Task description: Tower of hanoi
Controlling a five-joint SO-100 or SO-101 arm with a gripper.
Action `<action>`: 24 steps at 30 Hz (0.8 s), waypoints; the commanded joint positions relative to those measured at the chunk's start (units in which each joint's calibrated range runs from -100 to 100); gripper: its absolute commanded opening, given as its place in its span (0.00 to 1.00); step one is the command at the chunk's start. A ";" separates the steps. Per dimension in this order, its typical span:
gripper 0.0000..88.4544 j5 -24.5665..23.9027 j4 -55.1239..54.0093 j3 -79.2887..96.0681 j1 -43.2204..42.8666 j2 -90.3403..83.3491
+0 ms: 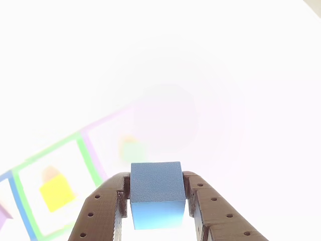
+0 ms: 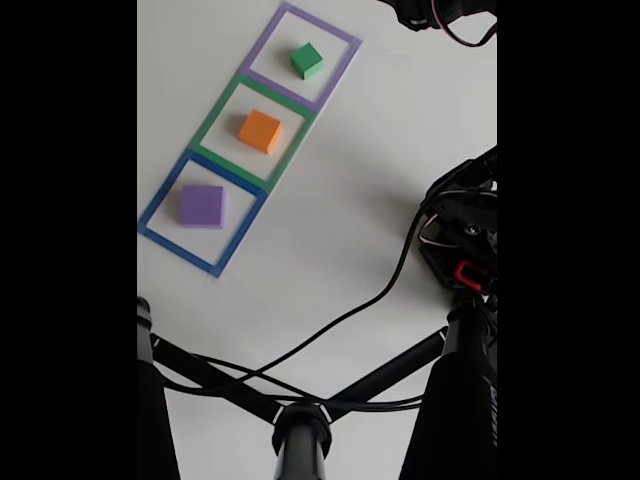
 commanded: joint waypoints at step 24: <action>0.04 1.18 -92.97 71.22 -1.64 5.34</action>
